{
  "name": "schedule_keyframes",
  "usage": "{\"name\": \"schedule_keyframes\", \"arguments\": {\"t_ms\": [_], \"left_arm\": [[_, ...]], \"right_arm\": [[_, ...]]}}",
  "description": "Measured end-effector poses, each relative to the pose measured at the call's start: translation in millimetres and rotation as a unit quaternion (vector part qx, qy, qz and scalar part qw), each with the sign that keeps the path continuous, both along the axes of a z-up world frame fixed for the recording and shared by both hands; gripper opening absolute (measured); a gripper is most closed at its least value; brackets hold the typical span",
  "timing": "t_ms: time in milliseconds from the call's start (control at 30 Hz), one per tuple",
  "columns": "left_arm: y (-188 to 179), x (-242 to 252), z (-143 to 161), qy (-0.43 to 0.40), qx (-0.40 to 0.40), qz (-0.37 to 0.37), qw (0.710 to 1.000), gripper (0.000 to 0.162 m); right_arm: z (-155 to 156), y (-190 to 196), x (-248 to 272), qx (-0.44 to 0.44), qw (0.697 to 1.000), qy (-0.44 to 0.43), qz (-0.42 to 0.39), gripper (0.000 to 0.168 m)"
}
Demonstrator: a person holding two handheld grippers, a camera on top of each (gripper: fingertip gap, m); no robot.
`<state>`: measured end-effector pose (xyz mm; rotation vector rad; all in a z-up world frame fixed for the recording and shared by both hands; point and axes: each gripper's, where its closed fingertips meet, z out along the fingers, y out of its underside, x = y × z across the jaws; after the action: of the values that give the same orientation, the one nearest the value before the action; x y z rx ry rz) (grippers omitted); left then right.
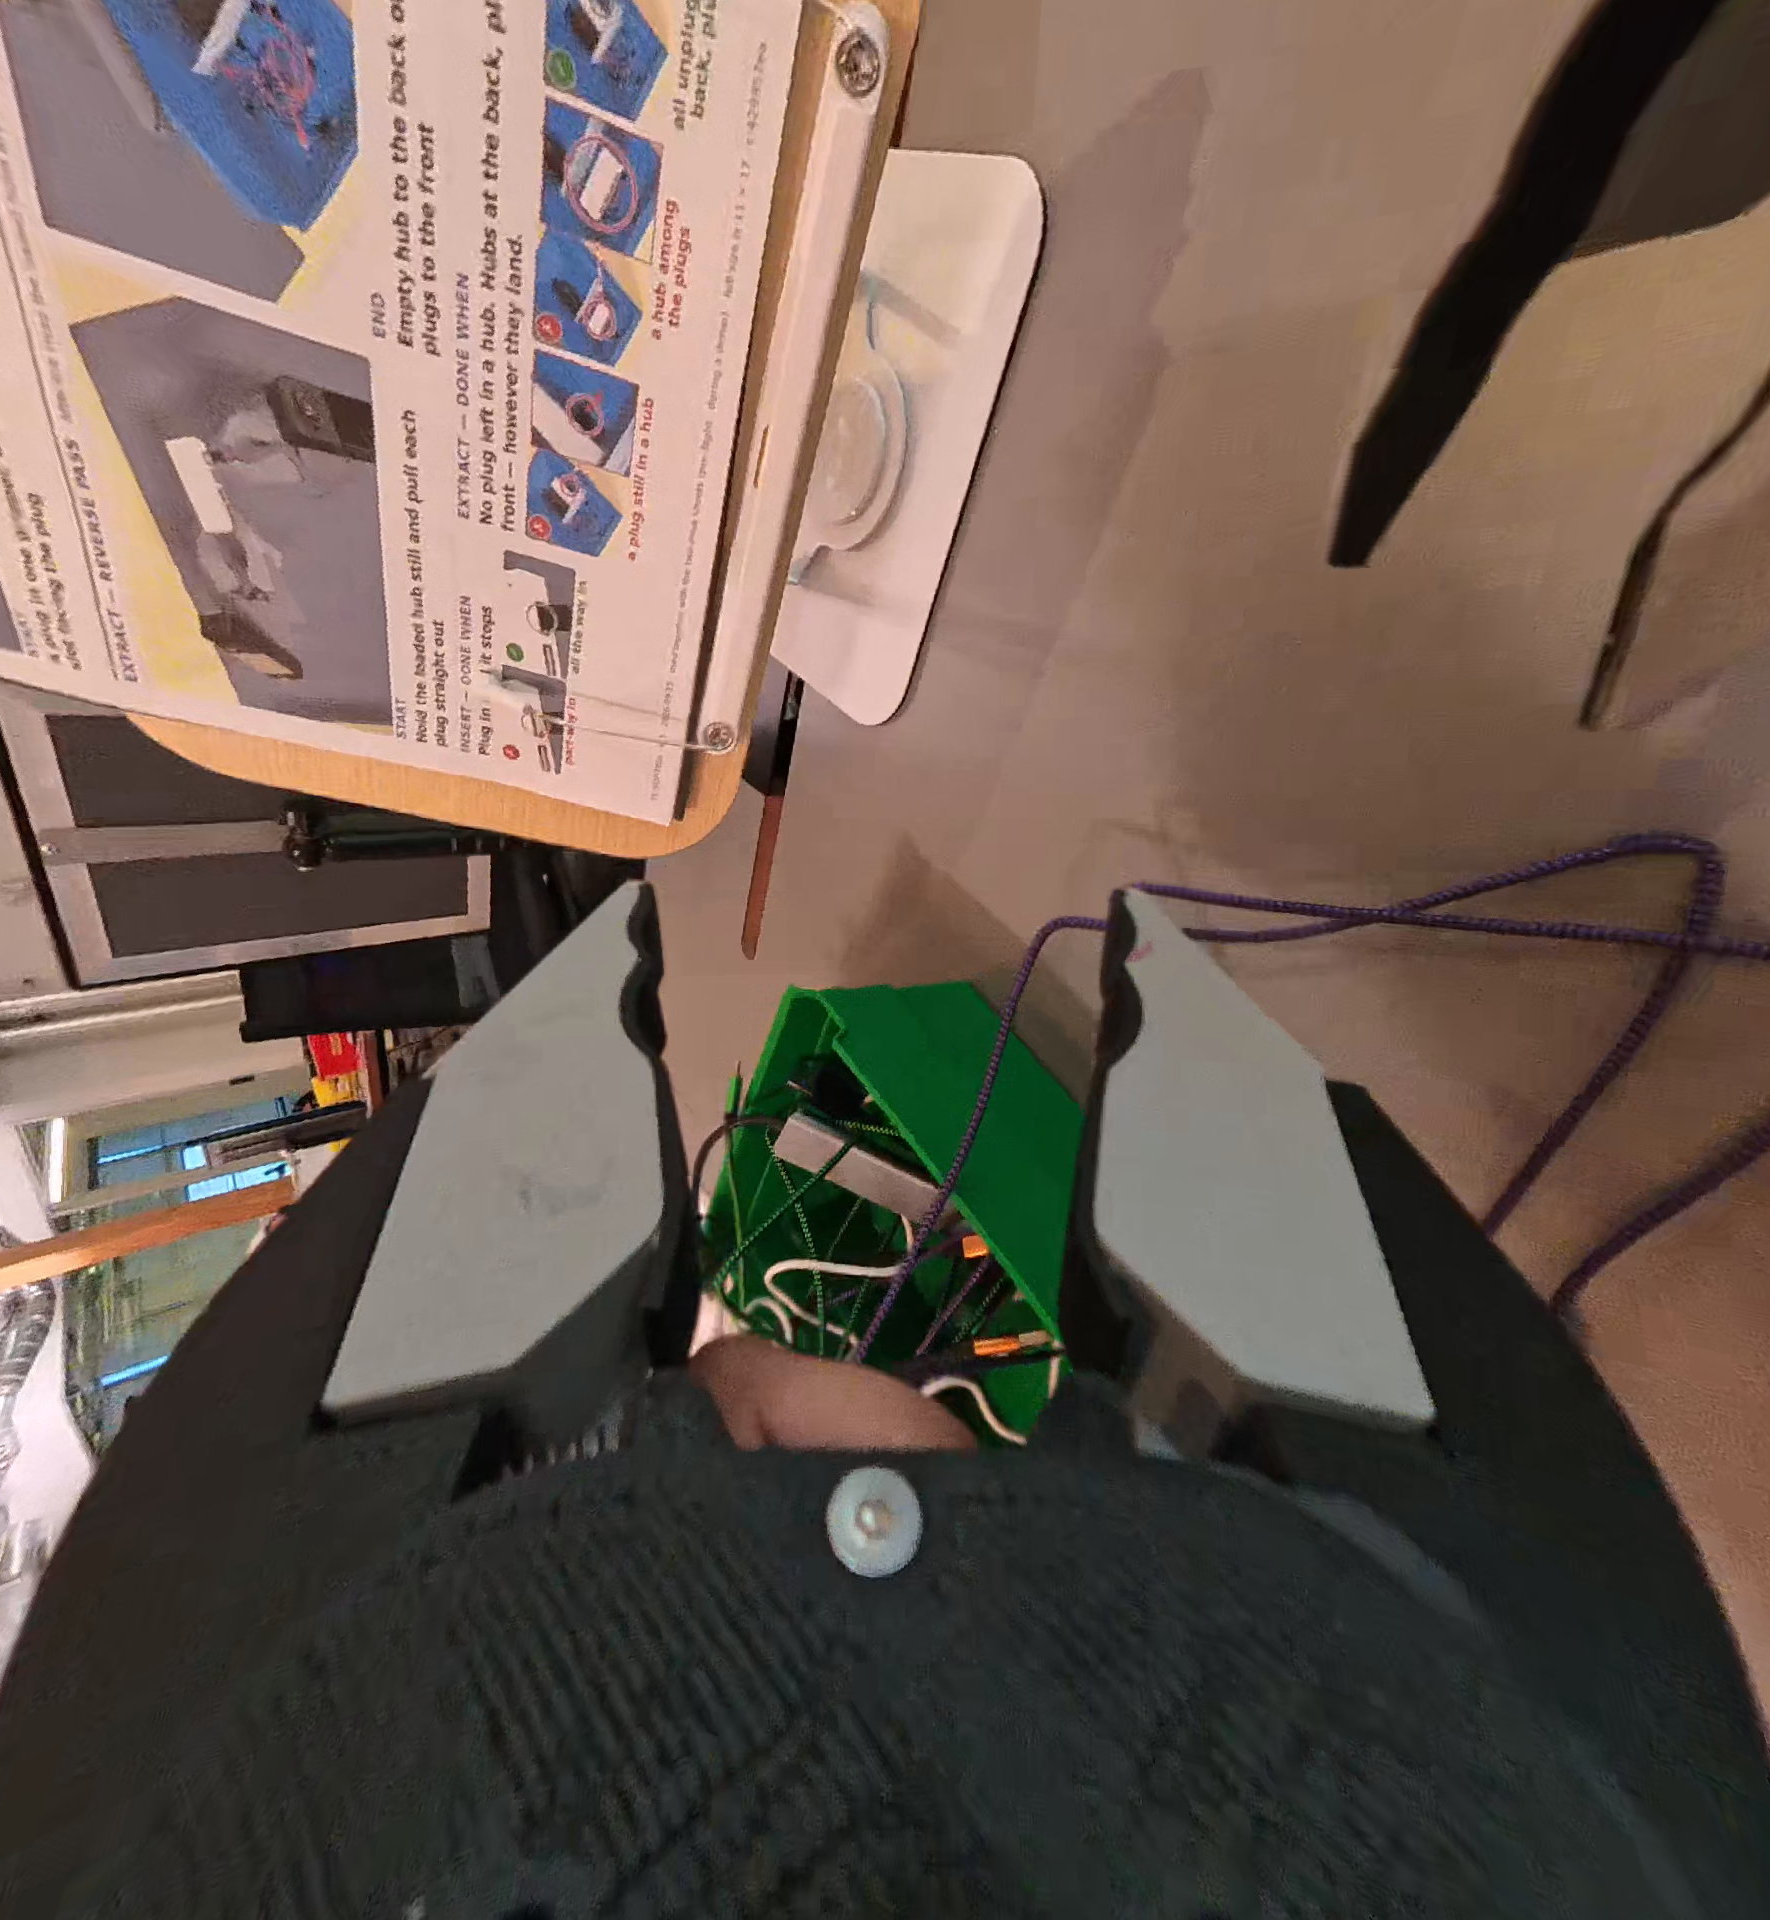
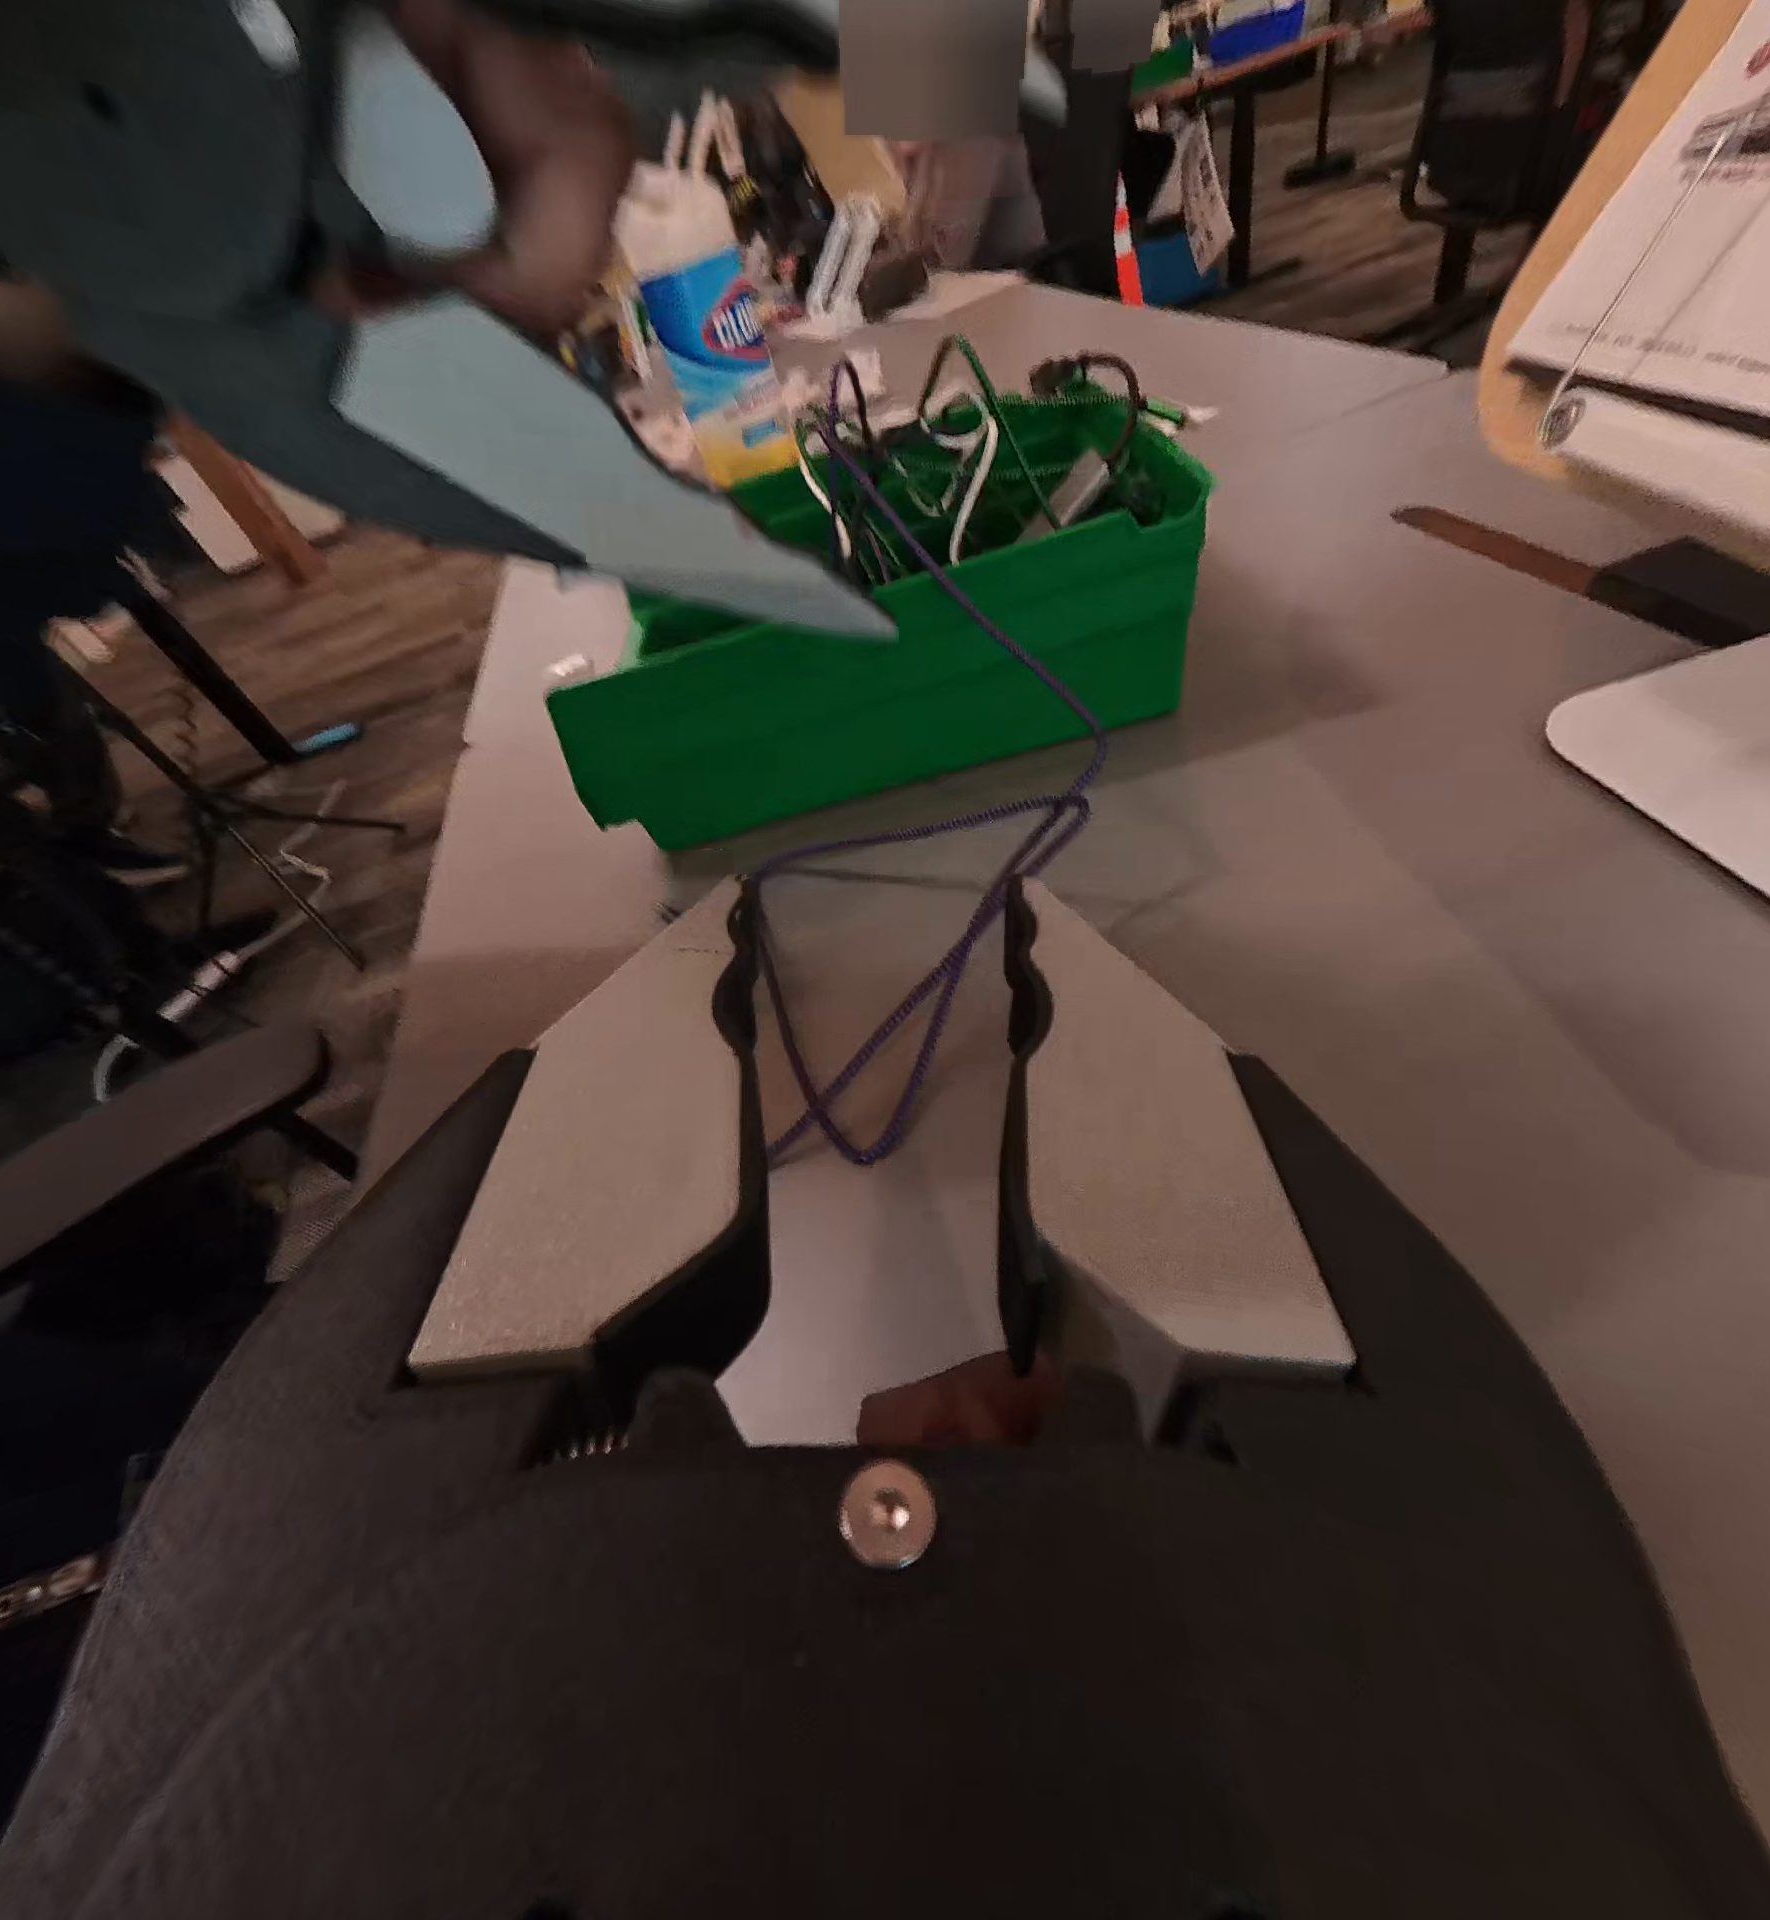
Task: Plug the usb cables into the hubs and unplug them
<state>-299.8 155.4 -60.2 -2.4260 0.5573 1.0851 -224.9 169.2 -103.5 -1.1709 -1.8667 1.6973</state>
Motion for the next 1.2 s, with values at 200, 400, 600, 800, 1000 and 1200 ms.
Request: {"name": "schedule_keyframes", "arguments": {"t_ms": [200, 400, 600, 800, 1000, 1200], "left_arm": [[-69, -59, 34, 0.020, 0.011, 0.064, 0.998, 0.080], [-162, -116, 11, 0.007, -0.012, 0.132, 0.991, 0.076], [-203, -138, -14, 0.016, -0.022, 0.156, 0.987, 0.075], [-228, -153, -20, 0.039, -0.009, 0.166, 0.985, 0.072], [-203, -155, -13, 0.024, 0.065, 0.140, 0.988, 0.069], [-154, -141, -5, 0.047, 0.085, 0.085, 0.992, 0.060]], "right_arm": [[-31, -29, -22, 0.047, 0.998, -0.028, -0.036, 0.044], [-49, -45, -63, 0.142, 0.987, -0.008, -0.081, 0.054], [-65, -62, -143, 0.200, 0.976, -0.048, -0.072, 0.068], [-87, -62, -151, 0.265, 0.953, -0.145, -0.010, 0.000], [-36, -31, -88, 0.207, 0.973, -0.057, -0.080, 0.000], [35, -25, -59, 0.189, 0.975, 0.027, -0.114, 0.000]]}}
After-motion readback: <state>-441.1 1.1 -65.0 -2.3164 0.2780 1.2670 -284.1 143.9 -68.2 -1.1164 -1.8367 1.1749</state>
